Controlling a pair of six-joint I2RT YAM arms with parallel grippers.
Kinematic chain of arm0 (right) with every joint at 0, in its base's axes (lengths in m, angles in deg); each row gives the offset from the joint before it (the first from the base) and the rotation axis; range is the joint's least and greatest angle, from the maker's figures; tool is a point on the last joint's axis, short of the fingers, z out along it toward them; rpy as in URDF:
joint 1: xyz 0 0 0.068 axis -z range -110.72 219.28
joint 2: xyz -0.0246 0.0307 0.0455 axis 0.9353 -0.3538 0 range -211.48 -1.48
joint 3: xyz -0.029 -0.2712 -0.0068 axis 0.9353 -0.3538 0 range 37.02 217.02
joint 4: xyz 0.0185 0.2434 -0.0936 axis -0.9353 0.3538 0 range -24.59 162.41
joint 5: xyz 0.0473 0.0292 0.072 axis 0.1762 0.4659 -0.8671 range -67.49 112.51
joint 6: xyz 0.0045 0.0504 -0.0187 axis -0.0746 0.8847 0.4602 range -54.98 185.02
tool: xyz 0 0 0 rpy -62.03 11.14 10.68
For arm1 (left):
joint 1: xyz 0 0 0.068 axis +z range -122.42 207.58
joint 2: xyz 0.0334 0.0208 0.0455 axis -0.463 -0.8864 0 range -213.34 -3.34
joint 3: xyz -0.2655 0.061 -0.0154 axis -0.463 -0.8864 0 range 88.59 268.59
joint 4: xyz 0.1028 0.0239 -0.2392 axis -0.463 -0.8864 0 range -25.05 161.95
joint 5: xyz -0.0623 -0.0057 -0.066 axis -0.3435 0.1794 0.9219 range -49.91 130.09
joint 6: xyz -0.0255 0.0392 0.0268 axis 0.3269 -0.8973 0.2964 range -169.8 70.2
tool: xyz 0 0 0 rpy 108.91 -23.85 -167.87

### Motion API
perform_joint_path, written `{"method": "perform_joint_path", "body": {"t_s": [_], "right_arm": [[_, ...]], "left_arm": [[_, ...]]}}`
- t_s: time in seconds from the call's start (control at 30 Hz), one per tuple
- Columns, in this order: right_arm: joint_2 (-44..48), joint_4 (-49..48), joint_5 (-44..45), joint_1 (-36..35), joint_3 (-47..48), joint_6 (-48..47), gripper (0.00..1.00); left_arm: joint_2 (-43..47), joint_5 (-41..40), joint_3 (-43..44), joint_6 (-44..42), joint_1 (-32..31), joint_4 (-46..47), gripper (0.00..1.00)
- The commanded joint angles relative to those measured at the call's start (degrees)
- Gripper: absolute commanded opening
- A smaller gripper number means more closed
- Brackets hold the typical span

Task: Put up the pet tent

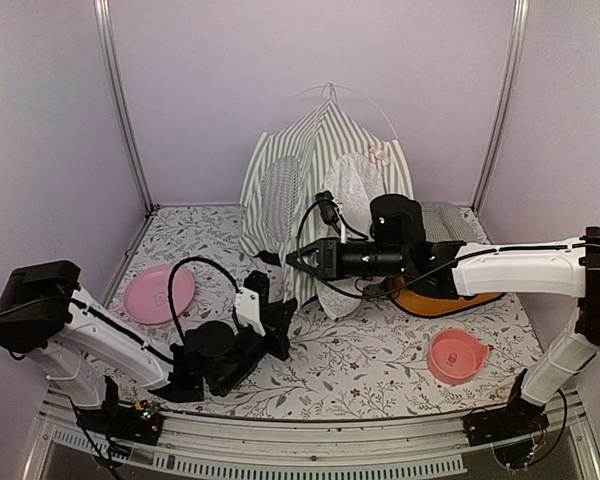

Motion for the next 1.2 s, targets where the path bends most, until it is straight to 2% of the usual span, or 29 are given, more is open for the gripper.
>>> {"method": "perform_joint_path", "body": {"t_s": [0.0, 0.33, 0.57, 0.8, 0.93, 1.07, 1.17], "right_arm": [[3.4, -10.2, 11.6, 3.7, 2.6, -0.5, 0.00], [-0.6, -10.5, 10.0, 1.5, 4.2, 0.1, 0.00], [1.6, -9.4, 12.7, 1.5, 1.5, -0.6, 0.00], [1.1, -6.4, 12.7, -0.3, 3.1, -2.8, 0.00], [-0.1, -5.4, 13.7, -1.9, 1.9, -3.9, 0.00], [2.3, -5.9, 19.7, -1.9, -2.3, -6.1, 0.00], [1.5, -7.4, 16.7, -2.0, -3.0, -7.3, 0.00]], "left_arm": [[-1.5, 4.4, -2.8, 0.3, -3.2, -8.9, 0.00], [-1.4, 4.4, -2.9, 0.2, -3.1, -8.9, 0.00], [-1.2, 4.1, -3.2, 0.8, -2.9, -9.0, 0.00], [-0.9, 4.9, -2.1, 1.1, -2.2, -10.8, 0.00], [0.8, 5.9, -0.6, 1.3, -1.3, -14.8, 0.00], [4.2, 8.9, -0.2, 1.3, 0.1, -19.0, 0.00], [6.4, 10.3, 0.7, 1.3, 1.0, -22.2, 0.03]]}}
